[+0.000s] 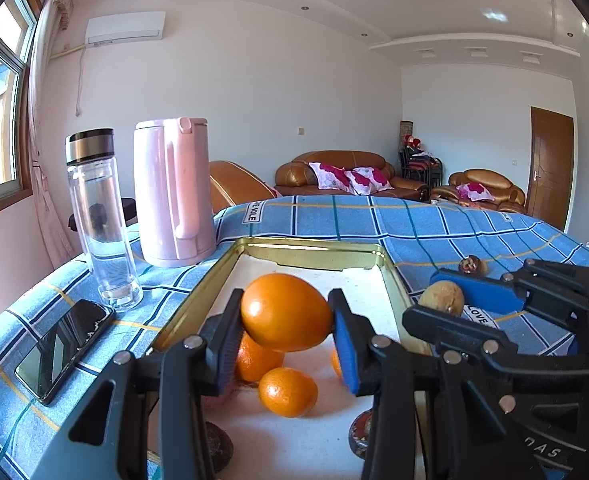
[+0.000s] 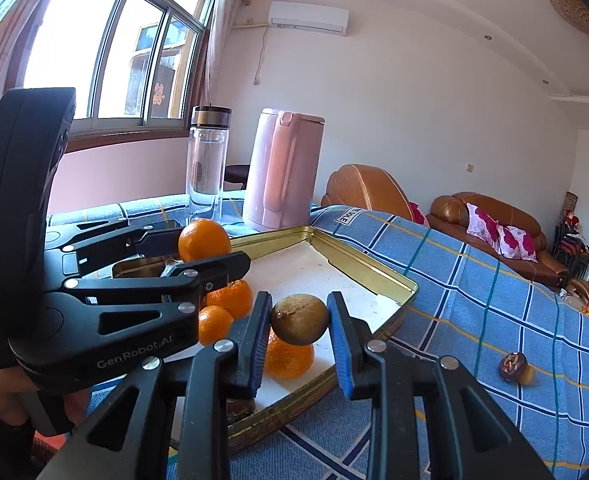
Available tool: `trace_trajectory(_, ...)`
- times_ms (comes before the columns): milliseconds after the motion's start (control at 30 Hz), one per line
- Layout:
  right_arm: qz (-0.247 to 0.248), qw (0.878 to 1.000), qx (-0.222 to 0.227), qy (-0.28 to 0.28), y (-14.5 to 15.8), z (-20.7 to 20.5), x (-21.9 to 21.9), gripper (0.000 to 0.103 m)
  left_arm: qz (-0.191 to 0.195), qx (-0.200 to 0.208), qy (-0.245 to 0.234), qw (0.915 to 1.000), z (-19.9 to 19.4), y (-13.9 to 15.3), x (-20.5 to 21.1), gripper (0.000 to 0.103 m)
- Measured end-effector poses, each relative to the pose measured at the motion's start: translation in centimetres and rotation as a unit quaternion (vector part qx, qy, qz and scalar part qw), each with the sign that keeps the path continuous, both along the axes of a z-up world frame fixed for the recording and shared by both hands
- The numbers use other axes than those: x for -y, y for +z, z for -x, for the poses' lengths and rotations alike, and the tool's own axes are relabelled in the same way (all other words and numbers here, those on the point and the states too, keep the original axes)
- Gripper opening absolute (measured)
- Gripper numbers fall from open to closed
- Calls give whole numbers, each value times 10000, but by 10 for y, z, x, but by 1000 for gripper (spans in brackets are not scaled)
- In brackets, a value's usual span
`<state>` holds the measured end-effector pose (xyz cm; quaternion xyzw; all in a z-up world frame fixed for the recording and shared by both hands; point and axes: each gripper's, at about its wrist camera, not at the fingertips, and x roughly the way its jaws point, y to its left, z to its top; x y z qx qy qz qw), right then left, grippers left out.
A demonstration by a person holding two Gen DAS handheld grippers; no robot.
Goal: Organize fruits
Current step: 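Lower the tangerine and tan fruit into the tray and open both grippers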
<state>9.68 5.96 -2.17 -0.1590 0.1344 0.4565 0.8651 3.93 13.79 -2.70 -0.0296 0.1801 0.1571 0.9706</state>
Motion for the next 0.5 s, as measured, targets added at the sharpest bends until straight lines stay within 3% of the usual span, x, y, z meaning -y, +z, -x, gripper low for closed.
trace_trajectory(500, 240, 9993, -155, 233, -9, 6, -24, 31, 106, -307, 227, 9992, -1, -13, -24, 43)
